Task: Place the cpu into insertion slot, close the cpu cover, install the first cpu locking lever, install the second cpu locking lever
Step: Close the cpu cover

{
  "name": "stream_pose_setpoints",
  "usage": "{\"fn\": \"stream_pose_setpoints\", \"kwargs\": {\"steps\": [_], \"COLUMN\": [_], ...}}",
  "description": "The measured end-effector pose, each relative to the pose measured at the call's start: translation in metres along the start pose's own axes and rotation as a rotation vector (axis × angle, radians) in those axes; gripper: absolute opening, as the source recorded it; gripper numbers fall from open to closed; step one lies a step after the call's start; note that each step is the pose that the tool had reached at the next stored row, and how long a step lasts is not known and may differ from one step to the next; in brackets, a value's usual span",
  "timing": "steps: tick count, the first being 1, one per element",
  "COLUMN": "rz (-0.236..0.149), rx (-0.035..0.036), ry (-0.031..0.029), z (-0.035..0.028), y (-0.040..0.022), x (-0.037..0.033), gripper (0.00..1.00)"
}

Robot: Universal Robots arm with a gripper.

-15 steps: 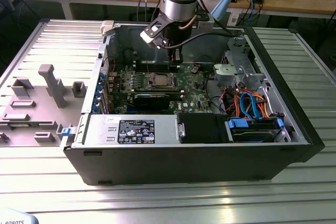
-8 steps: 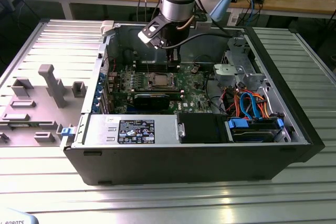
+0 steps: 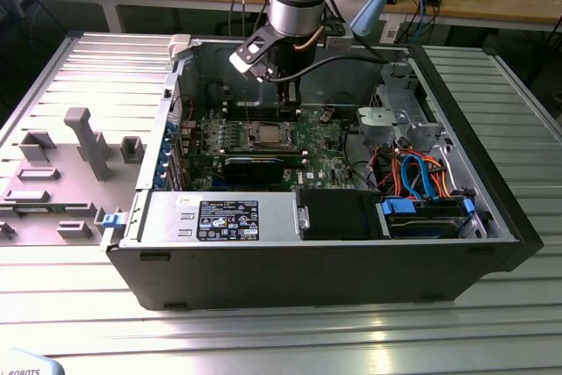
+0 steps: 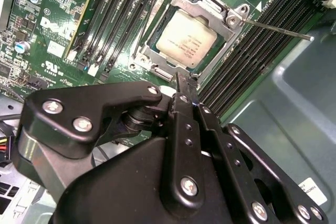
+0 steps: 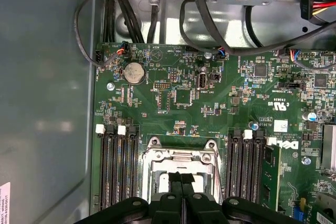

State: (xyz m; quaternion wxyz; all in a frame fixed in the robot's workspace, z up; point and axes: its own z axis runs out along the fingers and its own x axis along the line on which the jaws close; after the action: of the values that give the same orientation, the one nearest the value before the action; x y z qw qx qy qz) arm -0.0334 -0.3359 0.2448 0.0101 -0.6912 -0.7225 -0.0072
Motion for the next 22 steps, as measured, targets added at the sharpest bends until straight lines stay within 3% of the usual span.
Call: {"fn": "stream_pose_setpoints", "kwargs": {"steps": [4, 6, 13, 15, 17, 22], "rz": [0.000, 0.000, 0.000, 0.000, 0.000, 0.000], "rx": [-0.0001, 0.0000, 0.0001, 0.0000, 0.0000, 0.0000], "ry": [0.0002, 0.0002, 0.0002, 0.0002, 0.0002, 0.0002], "z": [0.0026, 0.0071, 0.0189, 0.0272, 0.0319, 0.0326], "y": [-0.0040, -0.0126, -0.0325, -0.0392, -0.0426, -0.0458], "x": [0.0001, 0.0001, 0.0006, 0.0006, 0.0006, 0.0008], "gripper": [0.11, 0.11, 0.11, 0.11, 0.11, 0.11]}}
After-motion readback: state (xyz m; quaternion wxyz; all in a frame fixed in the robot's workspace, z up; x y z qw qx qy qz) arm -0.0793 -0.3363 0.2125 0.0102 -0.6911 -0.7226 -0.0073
